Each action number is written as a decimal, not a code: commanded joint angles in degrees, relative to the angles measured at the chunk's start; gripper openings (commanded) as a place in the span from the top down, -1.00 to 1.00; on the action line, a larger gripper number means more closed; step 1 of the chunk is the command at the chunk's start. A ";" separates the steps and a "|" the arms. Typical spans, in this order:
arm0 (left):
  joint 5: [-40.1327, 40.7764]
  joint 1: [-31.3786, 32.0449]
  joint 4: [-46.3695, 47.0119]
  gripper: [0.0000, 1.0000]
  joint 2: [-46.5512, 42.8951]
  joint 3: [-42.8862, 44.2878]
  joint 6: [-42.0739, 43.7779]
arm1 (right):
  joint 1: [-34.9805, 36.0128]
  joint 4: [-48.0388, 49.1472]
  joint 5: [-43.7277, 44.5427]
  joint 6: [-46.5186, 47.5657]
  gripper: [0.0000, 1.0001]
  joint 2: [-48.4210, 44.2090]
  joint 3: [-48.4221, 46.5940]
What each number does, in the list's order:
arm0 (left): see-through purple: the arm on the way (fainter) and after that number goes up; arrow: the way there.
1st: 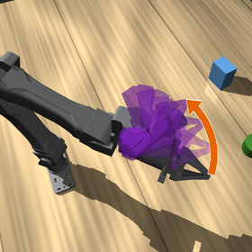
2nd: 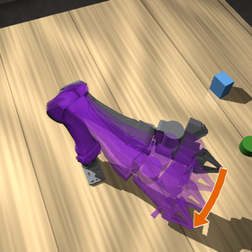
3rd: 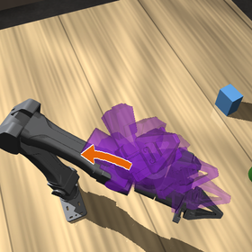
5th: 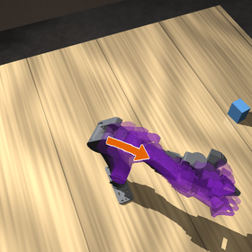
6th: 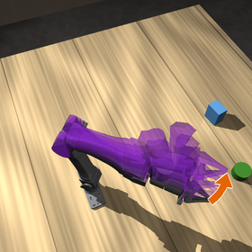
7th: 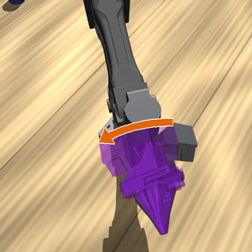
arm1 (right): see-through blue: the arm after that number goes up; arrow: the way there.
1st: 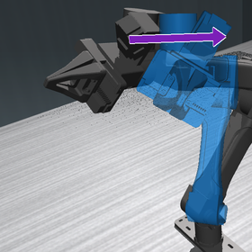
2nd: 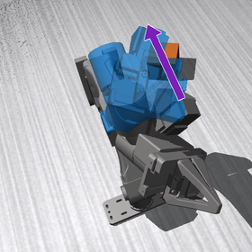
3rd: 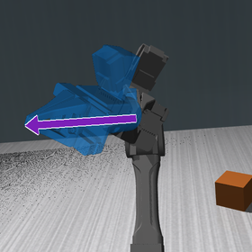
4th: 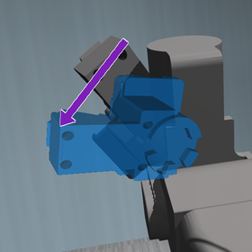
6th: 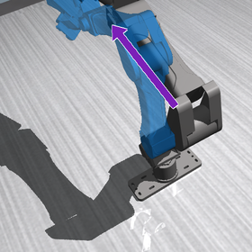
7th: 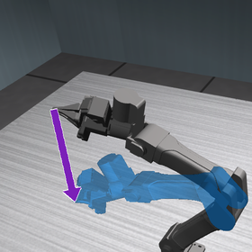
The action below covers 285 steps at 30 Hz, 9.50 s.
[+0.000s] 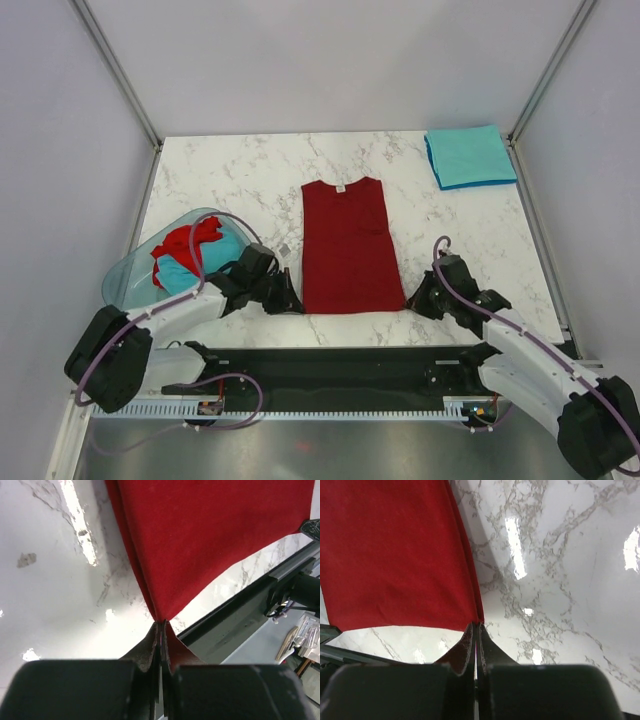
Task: Fold and stack the t-shirts
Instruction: Fold the tshirt
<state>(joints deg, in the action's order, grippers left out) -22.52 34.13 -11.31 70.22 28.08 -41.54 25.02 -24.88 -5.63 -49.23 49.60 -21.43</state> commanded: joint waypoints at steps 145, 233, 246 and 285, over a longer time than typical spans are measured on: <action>6.62 -13.39 -16.11 0.37 41.94 44.71 21.68 | -14.64 3.61 -25.75 36.58 0.81 60.53 -47.40; -0.50 -18.57 -16.73 0.17 64.25 81.00 22.11 | -22.29 7.31 -31.90 40.88 -0.21 77.49 -80.17; -0.86 -18.57 -16.73 0.17 64.87 81.61 21.59 | -21.68 9.15 -35.42 41.06 -0.25 78.19 -78.41; 3.72 -19.10 -21.38 0.16 66.20 86.09 23.43 | -22.73 10.30 -33.40 39.83 0.89 82.23 -78.24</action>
<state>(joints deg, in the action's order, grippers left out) -19.53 15.64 -31.20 135.50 111.35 -21.32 2.90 -15.88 -40.56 -9.91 135.17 -99.90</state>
